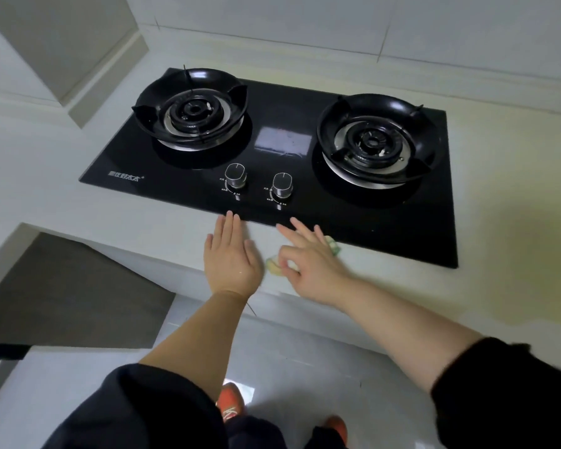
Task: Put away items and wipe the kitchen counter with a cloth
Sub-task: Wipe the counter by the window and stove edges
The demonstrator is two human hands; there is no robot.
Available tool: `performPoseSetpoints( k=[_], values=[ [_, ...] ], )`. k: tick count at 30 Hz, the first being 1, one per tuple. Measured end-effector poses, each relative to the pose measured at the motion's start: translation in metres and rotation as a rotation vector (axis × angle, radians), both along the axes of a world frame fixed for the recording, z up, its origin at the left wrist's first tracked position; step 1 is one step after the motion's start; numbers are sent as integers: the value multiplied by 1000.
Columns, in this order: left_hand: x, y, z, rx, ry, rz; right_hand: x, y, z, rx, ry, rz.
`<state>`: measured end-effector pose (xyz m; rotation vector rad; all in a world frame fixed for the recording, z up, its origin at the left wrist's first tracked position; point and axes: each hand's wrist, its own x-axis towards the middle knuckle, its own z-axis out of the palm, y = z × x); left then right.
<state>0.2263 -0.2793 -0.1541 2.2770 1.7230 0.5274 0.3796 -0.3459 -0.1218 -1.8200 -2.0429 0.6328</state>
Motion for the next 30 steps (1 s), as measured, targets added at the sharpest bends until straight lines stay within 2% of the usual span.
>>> performPoseSetpoints(
  k=[4,8,13,17,19,21,23,25,27,30],
  values=[
    [0,0,0,-5,31,5,-5,0,3,-61,-36,-20],
    [3,-2,4,-44,115,-2,24,-26,15,-141,62,-120],
    [39,-37,6,-65,157,-166,95,-109,15,-65,-16,-226],
    [61,-57,0,-100,208,-167,99,-128,3,-51,-35,-328],
    [59,-53,2,-106,99,-155,84,-114,4,-79,-31,-324],
    [55,-49,7,-144,-221,-108,62,-93,2,-65,-50,-275],
    [49,-45,21,-302,-597,-5,37,-72,-1,-12,-64,-245],
    [41,-38,33,-484,-843,126,15,-55,-6,48,-101,-249],
    [35,-32,39,-523,-864,170,7,-49,-10,84,-183,-223],
    [39,-39,35,-364,-728,47,30,-66,-8,133,-360,-48]
  ],
)
